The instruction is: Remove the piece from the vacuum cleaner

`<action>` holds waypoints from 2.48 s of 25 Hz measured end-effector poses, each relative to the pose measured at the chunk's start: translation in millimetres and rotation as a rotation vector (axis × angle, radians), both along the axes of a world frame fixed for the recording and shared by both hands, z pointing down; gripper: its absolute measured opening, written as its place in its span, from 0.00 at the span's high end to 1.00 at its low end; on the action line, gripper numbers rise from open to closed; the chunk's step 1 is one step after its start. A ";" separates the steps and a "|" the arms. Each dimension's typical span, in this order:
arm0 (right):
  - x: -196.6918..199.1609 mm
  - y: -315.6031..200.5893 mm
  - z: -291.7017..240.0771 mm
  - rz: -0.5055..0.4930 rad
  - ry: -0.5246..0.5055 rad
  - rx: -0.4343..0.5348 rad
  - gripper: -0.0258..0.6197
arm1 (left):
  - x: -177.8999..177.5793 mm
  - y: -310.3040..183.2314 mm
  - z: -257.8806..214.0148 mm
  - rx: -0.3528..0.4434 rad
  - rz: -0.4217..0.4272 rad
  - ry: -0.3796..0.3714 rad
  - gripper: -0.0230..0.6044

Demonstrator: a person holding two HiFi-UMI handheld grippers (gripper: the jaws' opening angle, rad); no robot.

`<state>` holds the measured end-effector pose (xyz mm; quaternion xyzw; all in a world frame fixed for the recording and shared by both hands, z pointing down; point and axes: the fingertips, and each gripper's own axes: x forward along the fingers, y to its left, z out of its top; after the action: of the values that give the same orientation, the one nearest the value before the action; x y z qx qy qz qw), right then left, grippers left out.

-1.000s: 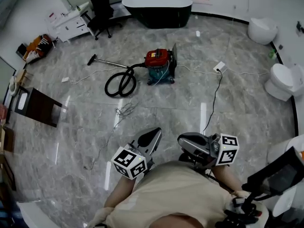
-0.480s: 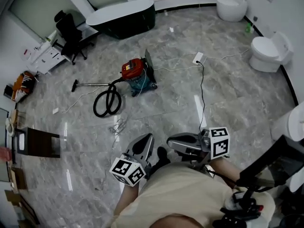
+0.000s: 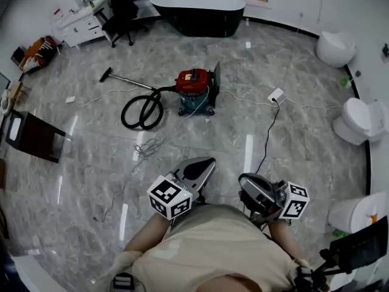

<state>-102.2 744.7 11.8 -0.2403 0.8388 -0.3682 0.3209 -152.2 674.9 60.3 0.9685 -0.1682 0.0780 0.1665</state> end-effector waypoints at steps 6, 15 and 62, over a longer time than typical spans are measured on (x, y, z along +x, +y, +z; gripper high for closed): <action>-43.7 -72.1 -11.5 -0.031 0.045 0.000 0.96 | -37.4 -77.7 -8.6 0.004 -0.009 0.007 0.96; -109.7 -153.6 -10.5 -0.098 0.097 -0.033 0.96 | -107.7 -157.0 -7.4 0.011 -0.061 0.045 0.96; 142.6 -310.6 21.9 -0.182 -0.020 -0.031 0.96 | 132.2 -278.6 8.9 0.060 -0.116 -0.244 0.96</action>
<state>40.4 434.1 33.7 -0.1643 0.8481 -0.4114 0.2905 -20.0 396.3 69.2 0.9450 -0.2452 0.1801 0.1202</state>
